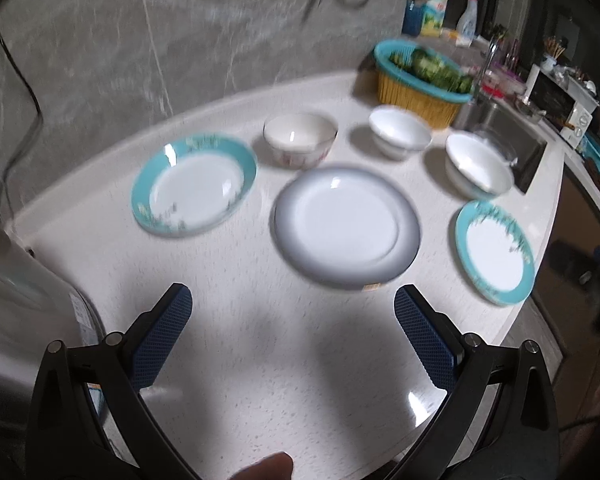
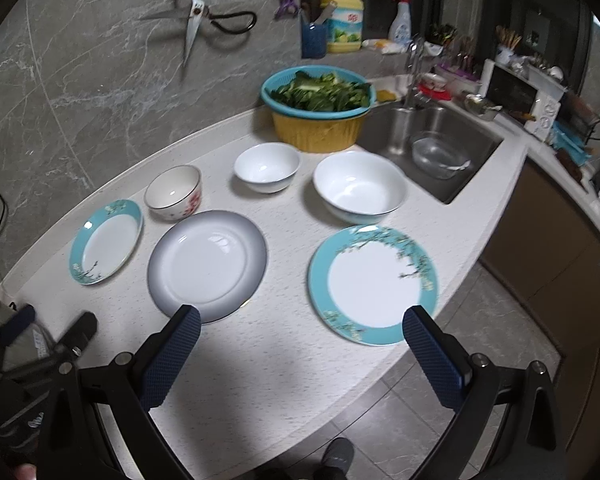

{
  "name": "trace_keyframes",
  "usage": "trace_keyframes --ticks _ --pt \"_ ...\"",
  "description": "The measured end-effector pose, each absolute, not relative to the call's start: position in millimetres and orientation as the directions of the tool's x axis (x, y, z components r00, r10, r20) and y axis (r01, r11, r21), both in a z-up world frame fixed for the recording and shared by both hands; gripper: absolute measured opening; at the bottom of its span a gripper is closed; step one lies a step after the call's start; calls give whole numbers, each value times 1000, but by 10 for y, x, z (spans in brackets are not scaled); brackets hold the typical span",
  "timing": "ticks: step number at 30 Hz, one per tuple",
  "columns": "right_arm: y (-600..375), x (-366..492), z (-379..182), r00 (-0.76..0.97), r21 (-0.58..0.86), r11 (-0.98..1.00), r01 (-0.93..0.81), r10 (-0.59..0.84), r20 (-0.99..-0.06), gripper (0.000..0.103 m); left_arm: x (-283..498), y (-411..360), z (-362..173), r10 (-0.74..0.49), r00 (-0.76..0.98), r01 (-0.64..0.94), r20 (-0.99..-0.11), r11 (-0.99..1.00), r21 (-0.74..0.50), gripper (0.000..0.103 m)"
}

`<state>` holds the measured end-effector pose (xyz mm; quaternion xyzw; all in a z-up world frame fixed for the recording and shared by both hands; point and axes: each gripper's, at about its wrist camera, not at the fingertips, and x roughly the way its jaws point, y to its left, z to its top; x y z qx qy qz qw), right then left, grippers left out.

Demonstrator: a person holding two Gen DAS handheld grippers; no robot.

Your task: Organize plates and bowls

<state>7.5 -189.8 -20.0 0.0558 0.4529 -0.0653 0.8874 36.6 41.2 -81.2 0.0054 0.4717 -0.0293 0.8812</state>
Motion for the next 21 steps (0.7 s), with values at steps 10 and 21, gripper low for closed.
trace_keyframes --ticks 10,21 --pt "-2011 531 -570 528 288 957 -13 252 -811 100 779 940 -1671 -257 441 -25 -860 954 -298 102" --pt "-2253 1850 -1267 316 513 848 -131 526 -789 100 1521 704 -1922 -187 351 -130 -918 961 -245 102"
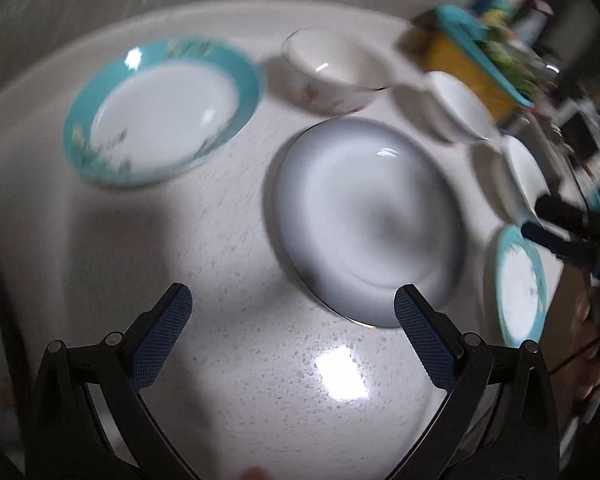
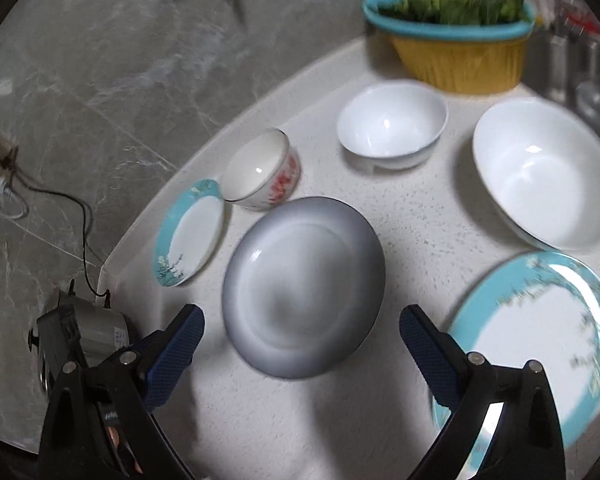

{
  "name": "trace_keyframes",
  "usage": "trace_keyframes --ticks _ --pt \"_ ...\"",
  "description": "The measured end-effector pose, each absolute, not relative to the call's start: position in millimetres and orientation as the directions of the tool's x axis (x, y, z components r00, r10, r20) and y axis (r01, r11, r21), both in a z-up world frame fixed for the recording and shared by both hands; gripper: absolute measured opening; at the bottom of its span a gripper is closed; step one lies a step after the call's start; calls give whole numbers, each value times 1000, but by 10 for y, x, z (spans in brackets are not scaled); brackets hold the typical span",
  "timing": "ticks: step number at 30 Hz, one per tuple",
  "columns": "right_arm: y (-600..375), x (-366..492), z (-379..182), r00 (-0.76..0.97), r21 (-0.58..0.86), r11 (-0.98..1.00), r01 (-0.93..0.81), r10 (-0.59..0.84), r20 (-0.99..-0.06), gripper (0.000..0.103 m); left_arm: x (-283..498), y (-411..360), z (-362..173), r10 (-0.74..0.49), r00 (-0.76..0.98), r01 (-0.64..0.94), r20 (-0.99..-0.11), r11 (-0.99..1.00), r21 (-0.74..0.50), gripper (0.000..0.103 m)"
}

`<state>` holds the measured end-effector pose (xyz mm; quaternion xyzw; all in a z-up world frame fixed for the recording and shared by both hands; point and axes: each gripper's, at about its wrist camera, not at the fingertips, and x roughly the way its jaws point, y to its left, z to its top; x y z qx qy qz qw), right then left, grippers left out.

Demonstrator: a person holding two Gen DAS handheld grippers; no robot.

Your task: Organize plates and bowls

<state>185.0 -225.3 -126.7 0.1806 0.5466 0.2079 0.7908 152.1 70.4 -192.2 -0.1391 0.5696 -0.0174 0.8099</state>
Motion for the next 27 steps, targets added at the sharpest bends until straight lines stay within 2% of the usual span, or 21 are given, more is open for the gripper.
trace_keyframes --ticks 2,6,13,19,24,27 --pt "-2224 2043 -1405 257 510 846 -155 533 -806 94 1640 757 -1992 -215 352 -167 -911 943 -287 102" --pt "-2210 2301 -1631 188 534 833 -146 554 -811 93 1910 804 -2206 -189 316 -172 -930 952 -252 101" --pt "-2206 2537 -1904 98 590 797 -131 602 -792 76 2242 953 -2444 -271 306 -153 -913 932 -328 100" --pt "-2188 2620 -2038 35 641 754 -146 651 -758 74 2435 947 -2519 -404 308 -120 -861 882 -456 94" --pt "-2174 2656 -2082 12 661 734 -153 670 -742 72 2556 892 -2528 -449 302 -82 -841 867 -492 92" --pt "-2191 2666 -2085 -1 656 737 -160 665 -747 67 2579 885 -2523 -474 293 -64 -831 857 -511 91"
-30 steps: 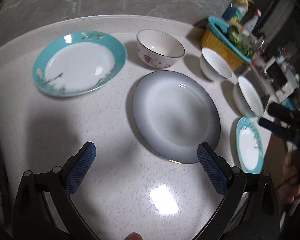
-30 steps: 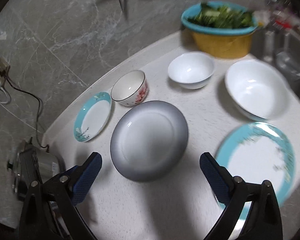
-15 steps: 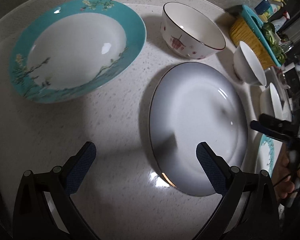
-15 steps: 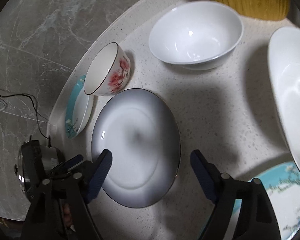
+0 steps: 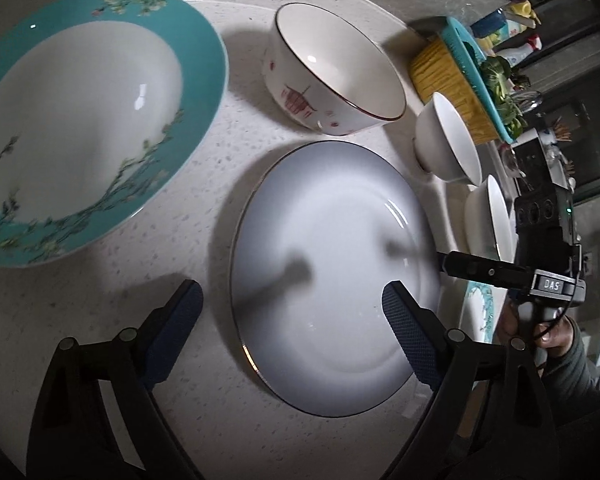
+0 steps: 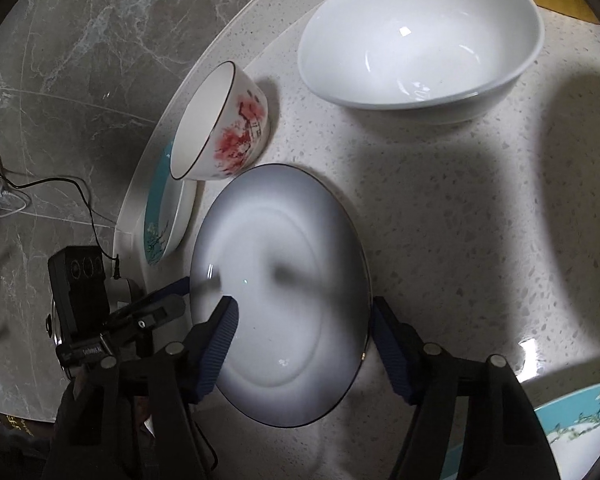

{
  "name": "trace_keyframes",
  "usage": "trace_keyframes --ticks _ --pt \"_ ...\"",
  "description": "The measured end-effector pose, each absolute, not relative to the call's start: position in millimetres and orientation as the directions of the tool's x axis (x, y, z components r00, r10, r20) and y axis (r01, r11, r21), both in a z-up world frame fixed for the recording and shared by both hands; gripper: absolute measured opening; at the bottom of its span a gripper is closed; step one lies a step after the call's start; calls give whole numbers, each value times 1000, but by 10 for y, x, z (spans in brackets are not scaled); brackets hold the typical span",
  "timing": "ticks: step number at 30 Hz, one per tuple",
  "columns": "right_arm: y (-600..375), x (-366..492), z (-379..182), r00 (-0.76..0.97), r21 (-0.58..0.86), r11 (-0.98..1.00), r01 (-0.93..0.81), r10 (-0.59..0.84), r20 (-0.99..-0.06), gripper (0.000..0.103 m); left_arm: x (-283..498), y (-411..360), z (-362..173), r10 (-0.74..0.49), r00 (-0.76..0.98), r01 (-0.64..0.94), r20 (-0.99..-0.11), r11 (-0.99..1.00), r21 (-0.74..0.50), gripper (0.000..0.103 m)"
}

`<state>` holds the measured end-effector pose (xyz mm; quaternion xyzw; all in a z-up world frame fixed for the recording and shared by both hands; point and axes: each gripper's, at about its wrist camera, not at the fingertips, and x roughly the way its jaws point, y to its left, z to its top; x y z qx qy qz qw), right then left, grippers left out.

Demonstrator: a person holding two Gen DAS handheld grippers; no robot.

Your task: Organize plates and bowls

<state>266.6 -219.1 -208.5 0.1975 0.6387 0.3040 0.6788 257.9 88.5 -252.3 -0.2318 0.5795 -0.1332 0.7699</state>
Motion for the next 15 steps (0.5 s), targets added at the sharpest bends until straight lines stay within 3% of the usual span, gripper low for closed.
trace_keyframes --ticks 5,7,15 --pt "-2219 2688 -2090 -23 675 716 -179 683 -730 66 2563 860 -2527 -514 287 -37 -808 837 -546 90" --pt "-2228 2717 -2092 -37 681 712 -171 686 -727 66 2554 861 -2530 -535 278 -29 -798 825 -564 80" --pt "-2217 2799 -2089 -98 664 729 -166 658 -747 63 2534 1016 -2570 -577 266 -34 -772 795 -606 65"
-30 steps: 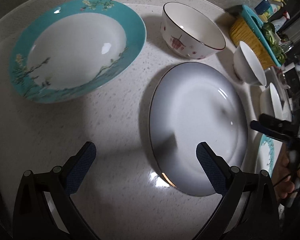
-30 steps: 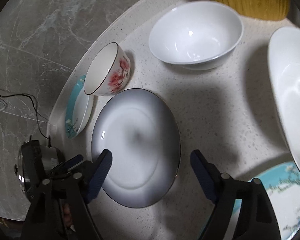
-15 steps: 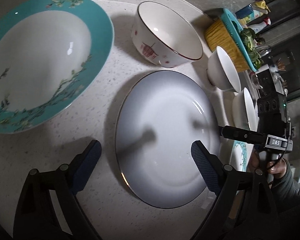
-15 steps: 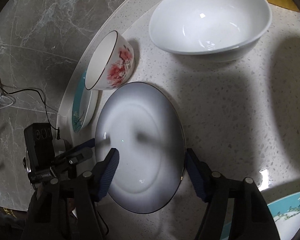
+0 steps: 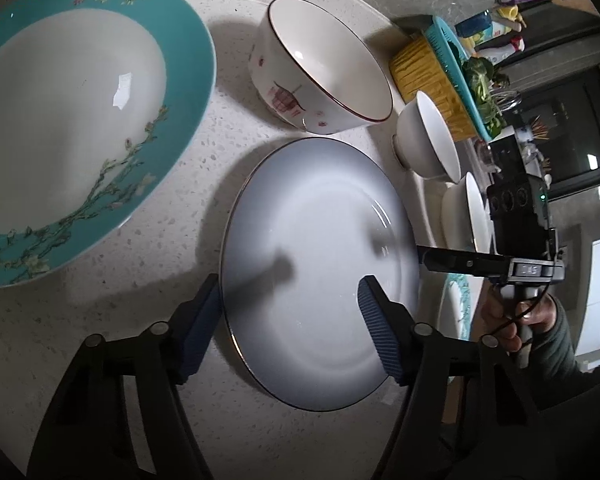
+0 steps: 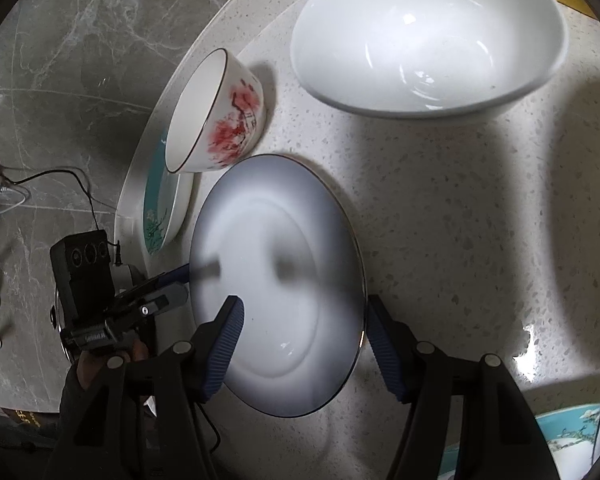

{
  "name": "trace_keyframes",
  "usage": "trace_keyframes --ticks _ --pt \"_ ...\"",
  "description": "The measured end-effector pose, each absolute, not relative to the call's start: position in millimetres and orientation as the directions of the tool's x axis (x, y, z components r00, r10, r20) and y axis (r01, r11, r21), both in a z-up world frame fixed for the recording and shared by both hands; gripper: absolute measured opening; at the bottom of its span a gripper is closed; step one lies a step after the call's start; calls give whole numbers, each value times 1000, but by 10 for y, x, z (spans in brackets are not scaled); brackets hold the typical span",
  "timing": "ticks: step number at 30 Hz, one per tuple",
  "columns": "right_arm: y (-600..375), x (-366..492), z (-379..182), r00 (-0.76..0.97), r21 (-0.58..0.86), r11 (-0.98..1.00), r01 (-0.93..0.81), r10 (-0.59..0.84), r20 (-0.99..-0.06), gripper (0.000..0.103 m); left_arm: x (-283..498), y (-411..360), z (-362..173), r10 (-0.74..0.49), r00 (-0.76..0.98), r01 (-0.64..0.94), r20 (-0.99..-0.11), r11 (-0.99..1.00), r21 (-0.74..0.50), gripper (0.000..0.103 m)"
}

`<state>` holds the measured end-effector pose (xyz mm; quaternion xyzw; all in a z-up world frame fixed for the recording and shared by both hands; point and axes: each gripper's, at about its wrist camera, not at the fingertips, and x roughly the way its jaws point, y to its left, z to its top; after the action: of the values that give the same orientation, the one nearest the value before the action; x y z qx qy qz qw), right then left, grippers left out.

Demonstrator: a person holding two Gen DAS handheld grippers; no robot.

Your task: Organize plates and bowls

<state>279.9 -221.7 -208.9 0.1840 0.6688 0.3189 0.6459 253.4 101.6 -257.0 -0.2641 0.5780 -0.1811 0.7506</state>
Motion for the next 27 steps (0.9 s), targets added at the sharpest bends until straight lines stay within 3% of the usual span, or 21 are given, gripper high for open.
trace_keyframes --ticks 3,4,5,10,12,14,27 --pt "-2262 2817 -2099 -101 617 766 -179 610 -786 40 2518 1023 -2562 -568 266 -17 -779 805 -593 64" --pt "-2276 2828 -2117 -99 583 793 -178 575 -812 19 2519 1022 -2560 -564 263 -16 -783 809 -588 63" --pt "-2306 2840 -2133 -103 585 794 -167 576 -811 17 2523 1031 -2562 -562 259 -18 -786 811 -585 60" --pt "-2336 2844 -2106 -101 570 805 -166 561 -821 17 2518 1180 -2624 -587 257 -77 -767 779 -622 43" --pt "-2372 2846 -2112 -102 579 801 -153 570 -815 17 2503 1247 -2651 -568 250 -96 -784 792 -603 23" --pt "-2391 2851 -2106 -100 580 802 -140 571 -815 17 2482 1294 -2674 -554 244 -109 -796 800 -590 14" --pt "-2381 2863 -2097 -108 581 802 -140 571 -814 17 2281 1386 -2787 -629 217 -129 -746 739 -661 11"
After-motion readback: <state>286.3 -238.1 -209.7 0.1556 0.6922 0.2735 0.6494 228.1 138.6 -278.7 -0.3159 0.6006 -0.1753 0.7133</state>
